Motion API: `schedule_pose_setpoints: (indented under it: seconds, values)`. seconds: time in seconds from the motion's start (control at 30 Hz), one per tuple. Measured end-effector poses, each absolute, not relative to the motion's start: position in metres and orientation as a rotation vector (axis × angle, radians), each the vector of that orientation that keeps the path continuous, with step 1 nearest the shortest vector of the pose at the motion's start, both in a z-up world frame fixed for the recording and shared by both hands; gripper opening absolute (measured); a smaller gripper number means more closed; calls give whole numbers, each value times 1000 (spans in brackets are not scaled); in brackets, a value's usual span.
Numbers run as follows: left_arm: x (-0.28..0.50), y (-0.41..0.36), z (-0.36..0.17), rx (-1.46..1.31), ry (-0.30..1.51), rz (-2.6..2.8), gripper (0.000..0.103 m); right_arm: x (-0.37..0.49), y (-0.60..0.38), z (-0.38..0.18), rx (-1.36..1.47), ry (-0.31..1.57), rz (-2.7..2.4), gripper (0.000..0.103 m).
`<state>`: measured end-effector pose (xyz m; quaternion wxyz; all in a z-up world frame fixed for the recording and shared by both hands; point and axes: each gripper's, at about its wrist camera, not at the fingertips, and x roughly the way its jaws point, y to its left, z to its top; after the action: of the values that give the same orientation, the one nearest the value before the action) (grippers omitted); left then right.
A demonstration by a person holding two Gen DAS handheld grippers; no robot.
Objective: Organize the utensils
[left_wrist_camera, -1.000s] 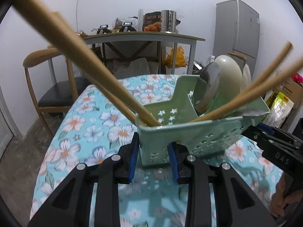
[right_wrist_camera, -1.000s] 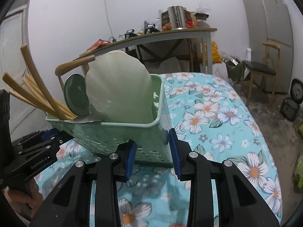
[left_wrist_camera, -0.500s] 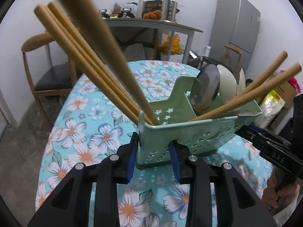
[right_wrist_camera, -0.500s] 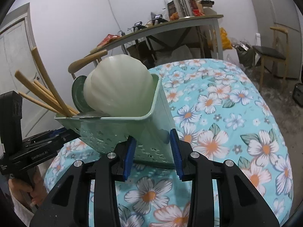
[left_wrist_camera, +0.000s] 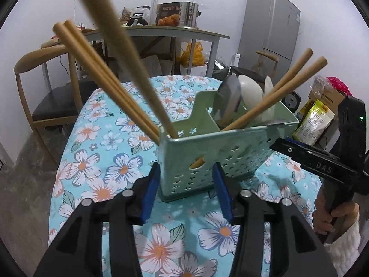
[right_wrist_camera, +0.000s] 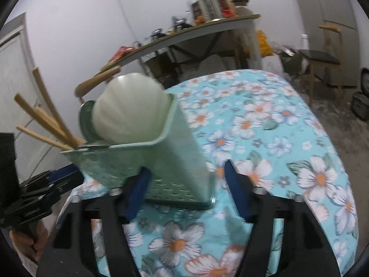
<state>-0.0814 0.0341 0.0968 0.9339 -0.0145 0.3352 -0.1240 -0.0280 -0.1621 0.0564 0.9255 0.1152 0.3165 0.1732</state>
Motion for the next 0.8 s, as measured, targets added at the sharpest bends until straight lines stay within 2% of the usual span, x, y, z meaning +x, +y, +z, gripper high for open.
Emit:
schedule_pose_setpoints:
  seconds: [0.17, 0.23, 0.37, 0.43, 0.53, 0.57, 0.6, 0.67, 0.73, 0.8]
  values:
    - [-91, 32, 105, -58, 653, -264, 56, -39, -174, 63, 292, 635, 366, 71]
    - [-94, 30, 106, -54, 632, -250, 59, -47, -178, 68, 280, 615, 357, 76]
    - [-103, 33, 101, -61, 607, -219, 62, -67, -183, 66, 225, 572, 328, 78]
    - [-109, 35, 98, -69, 586, -204, 71, -79, -184, 62, 192, 551, 308, 81]
    - [-116, 37, 95, -59, 557, -173, 78, -92, -185, 61, 155, 494, 309, 85]
    - [-117, 37, 94, -51, 551, -164, 79, -99, -187, 64, 157, 460, 306, 87]
    - [-118, 36, 94, -40, 541, -149, 83, -103, -190, 66, 164, 436, 305, 96]
    - [-120, 34, 95, -27, 526, -136, 87, -109, -190, 69, 171, 410, 311, 96]
    - [-124, 29, 96, -26, 508, -153, 96, -115, -189, 70, 139, 373, 334, 96]
    - [-126, 22, 96, -26, 489, -175, 98, -123, -180, 68, 58, 329, 348, 96]
